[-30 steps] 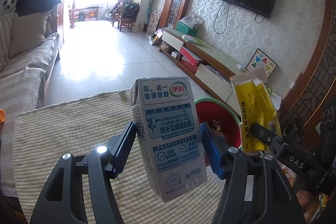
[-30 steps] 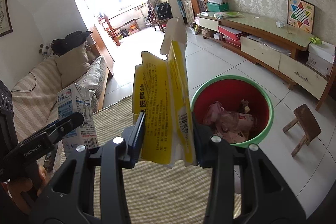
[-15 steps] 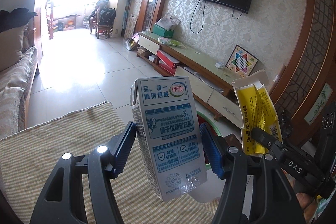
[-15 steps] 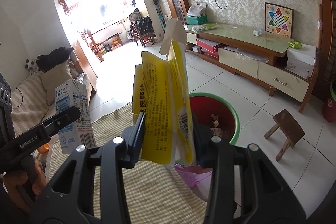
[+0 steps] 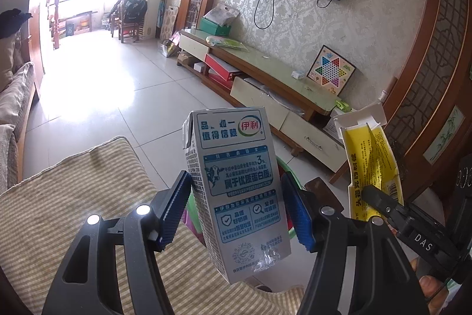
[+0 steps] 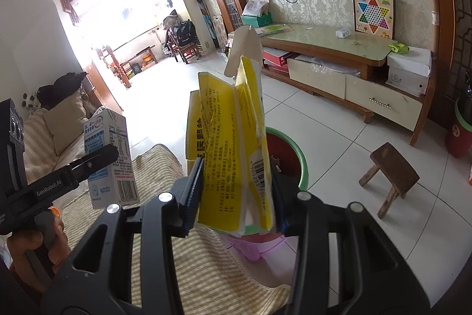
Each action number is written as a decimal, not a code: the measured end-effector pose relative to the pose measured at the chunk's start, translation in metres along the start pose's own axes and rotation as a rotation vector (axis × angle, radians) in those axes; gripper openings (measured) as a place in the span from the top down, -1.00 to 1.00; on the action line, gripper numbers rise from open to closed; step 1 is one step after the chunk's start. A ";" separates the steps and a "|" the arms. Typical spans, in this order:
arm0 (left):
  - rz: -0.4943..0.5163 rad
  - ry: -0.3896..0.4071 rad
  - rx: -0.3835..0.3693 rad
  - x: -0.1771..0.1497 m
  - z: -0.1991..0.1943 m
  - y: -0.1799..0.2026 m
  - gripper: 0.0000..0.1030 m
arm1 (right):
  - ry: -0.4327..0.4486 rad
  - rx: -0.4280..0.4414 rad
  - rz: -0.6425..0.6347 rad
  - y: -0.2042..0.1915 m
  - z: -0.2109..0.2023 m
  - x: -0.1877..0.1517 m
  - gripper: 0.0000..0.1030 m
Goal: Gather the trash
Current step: 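Carry the milk carton and yellow box over the red bucket and release both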
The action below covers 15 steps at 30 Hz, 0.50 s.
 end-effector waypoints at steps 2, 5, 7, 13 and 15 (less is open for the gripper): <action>-0.001 -0.014 -0.004 0.000 0.011 0.001 -0.17 | -0.012 0.001 0.010 0.005 0.008 -0.001 0.22; -0.003 -0.027 -0.008 0.001 0.027 0.002 -0.17 | -0.019 0.003 0.026 0.012 0.016 -0.001 0.22; -0.001 -0.034 -0.009 0.003 0.038 0.004 -0.17 | -0.017 0.001 0.040 0.018 0.019 0.000 0.22; 0.007 -0.053 -0.025 0.002 0.067 0.009 -0.17 | -0.038 -0.007 0.065 0.034 0.028 -0.004 0.22; 0.019 -0.061 -0.026 0.003 0.076 0.012 -0.17 | -0.046 -0.013 0.062 0.037 0.030 -0.006 0.22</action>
Point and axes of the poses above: each gripper's, at about its wrist camera, not at the fingertips, and z roughly the way its jaws point, y to its right, x to its top, the point moved 5 cm from there along z, roughly the way its jaws point, and after that the axes turned 10 degrees about -x, right-handed, at the moved point
